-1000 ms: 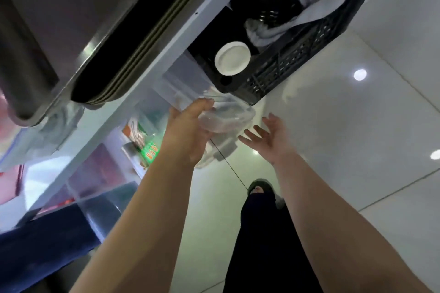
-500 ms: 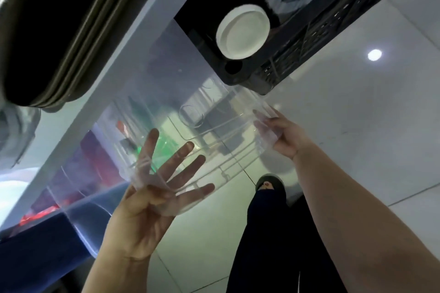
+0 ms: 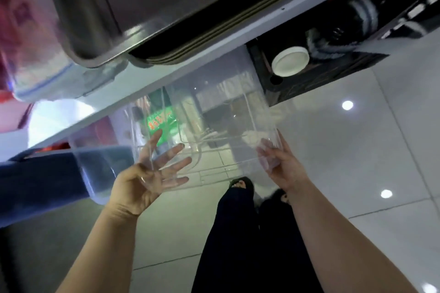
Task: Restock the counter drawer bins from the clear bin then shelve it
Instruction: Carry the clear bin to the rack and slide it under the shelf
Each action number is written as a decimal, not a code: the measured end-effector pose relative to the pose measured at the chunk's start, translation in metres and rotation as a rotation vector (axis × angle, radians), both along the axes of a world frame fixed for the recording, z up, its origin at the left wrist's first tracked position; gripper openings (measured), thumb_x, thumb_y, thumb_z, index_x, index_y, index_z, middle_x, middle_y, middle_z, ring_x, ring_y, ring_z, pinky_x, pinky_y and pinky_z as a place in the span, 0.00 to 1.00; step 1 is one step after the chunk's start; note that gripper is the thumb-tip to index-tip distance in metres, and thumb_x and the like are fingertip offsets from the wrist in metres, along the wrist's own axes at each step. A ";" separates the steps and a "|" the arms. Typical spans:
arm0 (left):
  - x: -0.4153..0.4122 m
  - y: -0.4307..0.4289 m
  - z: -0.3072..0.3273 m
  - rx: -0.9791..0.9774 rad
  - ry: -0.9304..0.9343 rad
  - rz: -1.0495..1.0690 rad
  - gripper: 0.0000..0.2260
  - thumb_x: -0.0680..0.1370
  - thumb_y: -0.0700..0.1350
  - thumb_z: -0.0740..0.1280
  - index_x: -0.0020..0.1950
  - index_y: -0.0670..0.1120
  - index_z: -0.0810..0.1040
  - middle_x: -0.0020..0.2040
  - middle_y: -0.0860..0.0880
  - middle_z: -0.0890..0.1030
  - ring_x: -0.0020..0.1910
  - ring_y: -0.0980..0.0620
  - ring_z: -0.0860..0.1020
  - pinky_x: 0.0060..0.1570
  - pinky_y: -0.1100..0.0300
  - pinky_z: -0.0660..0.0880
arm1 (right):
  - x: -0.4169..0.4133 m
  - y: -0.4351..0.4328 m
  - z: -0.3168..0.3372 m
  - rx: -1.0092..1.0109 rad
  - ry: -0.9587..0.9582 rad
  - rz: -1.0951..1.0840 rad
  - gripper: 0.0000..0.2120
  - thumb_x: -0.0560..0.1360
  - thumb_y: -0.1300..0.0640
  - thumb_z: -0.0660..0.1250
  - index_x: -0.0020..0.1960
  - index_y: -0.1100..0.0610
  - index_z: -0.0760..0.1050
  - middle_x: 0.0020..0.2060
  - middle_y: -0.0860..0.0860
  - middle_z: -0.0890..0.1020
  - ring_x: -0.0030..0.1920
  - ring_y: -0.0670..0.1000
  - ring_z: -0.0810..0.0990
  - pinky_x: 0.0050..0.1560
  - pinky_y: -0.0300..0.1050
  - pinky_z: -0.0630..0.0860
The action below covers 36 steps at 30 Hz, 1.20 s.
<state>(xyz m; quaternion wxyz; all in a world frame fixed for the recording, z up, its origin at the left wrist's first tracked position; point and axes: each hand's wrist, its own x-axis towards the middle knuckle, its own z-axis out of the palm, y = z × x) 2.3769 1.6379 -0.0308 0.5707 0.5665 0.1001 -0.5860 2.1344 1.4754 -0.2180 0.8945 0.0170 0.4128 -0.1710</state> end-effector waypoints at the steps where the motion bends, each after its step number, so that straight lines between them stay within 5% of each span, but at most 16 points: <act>1: 0.003 0.006 0.001 -0.014 -0.063 0.009 0.36 0.62 0.36 0.57 0.70 0.55 0.68 0.63 0.41 0.77 0.58 0.37 0.79 0.50 0.39 0.77 | 0.003 0.001 0.007 -0.006 0.029 0.017 0.36 0.67 0.71 0.69 0.69 0.45 0.70 0.54 0.54 0.79 0.45 0.52 0.81 0.39 0.44 0.80; 5: 0.017 0.023 0.002 0.031 -0.173 0.165 0.28 0.68 0.30 0.58 0.62 0.55 0.73 0.55 0.44 0.81 0.54 0.38 0.80 0.50 0.38 0.77 | 0.013 0.002 0.026 -0.098 0.246 0.185 0.35 0.65 0.67 0.73 0.66 0.40 0.71 0.53 0.52 0.78 0.41 0.49 0.83 0.38 0.42 0.76; 8: 0.021 0.032 0.009 0.077 -0.260 0.195 0.25 0.73 0.28 0.61 0.65 0.50 0.72 0.55 0.43 0.80 0.54 0.42 0.79 0.48 0.45 0.80 | 0.018 0.000 0.035 -0.144 0.341 0.284 0.34 0.73 0.69 0.68 0.72 0.43 0.64 0.44 0.51 0.77 0.40 0.49 0.79 0.29 0.39 0.75; 12: 0.020 0.044 0.018 0.118 -0.302 0.202 0.25 0.71 0.29 0.67 0.65 0.46 0.73 0.56 0.44 0.80 0.53 0.45 0.80 0.49 0.46 0.80 | 0.020 -0.001 0.051 -0.164 0.411 0.356 0.33 0.74 0.71 0.63 0.70 0.40 0.65 0.43 0.47 0.78 0.38 0.46 0.79 0.32 0.42 0.76; 20: 0.027 0.117 0.003 0.272 -0.472 0.137 0.22 0.74 0.32 0.69 0.65 0.49 0.75 0.51 0.49 0.82 0.48 0.51 0.81 0.47 0.54 0.79 | 0.040 0.022 0.100 -0.461 0.399 0.258 0.32 0.75 0.73 0.62 0.68 0.43 0.69 0.66 0.53 0.72 0.61 0.55 0.76 0.52 0.53 0.79; 23: 0.039 0.147 0.000 0.264 -0.555 0.086 0.19 0.75 0.35 0.69 0.61 0.53 0.78 0.51 0.52 0.85 0.52 0.51 0.81 0.53 0.54 0.76 | 0.061 0.037 0.123 -0.612 0.454 0.300 0.30 0.76 0.69 0.64 0.67 0.38 0.69 0.62 0.49 0.73 0.60 0.49 0.76 0.53 0.49 0.79; 27: 0.063 0.175 -0.005 0.333 -0.664 0.063 0.17 0.75 0.39 0.69 0.55 0.60 0.81 0.52 0.59 0.84 0.53 0.62 0.79 0.54 0.68 0.71 | 0.099 0.058 0.141 -0.729 0.511 0.339 0.30 0.78 0.66 0.63 0.73 0.41 0.61 0.65 0.43 0.71 0.59 0.43 0.75 0.52 0.45 0.77; 32: 0.072 0.192 -0.026 0.432 -0.705 0.180 0.17 0.78 0.40 0.66 0.67 0.49 0.74 0.64 0.49 0.77 0.63 0.50 0.74 0.67 0.55 0.68 | 0.138 0.086 0.143 -0.801 0.623 0.416 0.30 0.79 0.66 0.60 0.74 0.41 0.58 0.70 0.41 0.64 0.67 0.47 0.67 0.64 0.51 0.67; 36: 0.086 0.202 -0.033 0.453 -0.748 0.293 0.19 0.80 0.42 0.64 0.70 0.51 0.71 0.66 0.50 0.76 0.61 0.54 0.74 0.63 0.61 0.68 | 0.152 0.106 0.133 -0.832 0.629 0.558 0.28 0.81 0.59 0.58 0.73 0.35 0.55 0.76 0.42 0.56 0.74 0.50 0.59 0.71 0.62 0.59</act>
